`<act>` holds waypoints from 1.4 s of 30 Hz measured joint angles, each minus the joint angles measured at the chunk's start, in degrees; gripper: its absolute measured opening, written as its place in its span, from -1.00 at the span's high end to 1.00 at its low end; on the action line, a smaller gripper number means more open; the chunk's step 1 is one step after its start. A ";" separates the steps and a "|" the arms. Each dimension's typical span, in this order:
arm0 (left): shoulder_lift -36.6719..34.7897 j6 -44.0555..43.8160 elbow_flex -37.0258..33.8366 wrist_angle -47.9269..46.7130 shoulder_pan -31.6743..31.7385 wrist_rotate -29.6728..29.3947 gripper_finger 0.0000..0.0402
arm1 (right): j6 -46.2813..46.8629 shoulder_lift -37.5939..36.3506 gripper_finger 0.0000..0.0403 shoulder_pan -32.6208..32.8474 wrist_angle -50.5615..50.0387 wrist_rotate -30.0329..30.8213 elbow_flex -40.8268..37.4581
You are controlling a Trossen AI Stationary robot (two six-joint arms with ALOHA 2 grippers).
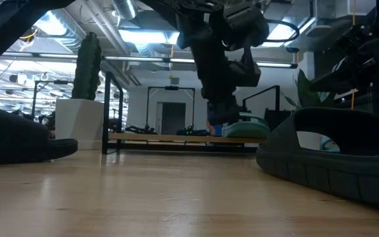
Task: Pick and place slides into the shelf
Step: Put the left green slide on the shelf
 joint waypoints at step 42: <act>0.00 -1.58 0.00 5.15 2.44 13.42 1.00 | -0.02 0.00 0.97 0.01 0.00 -0.02 0.00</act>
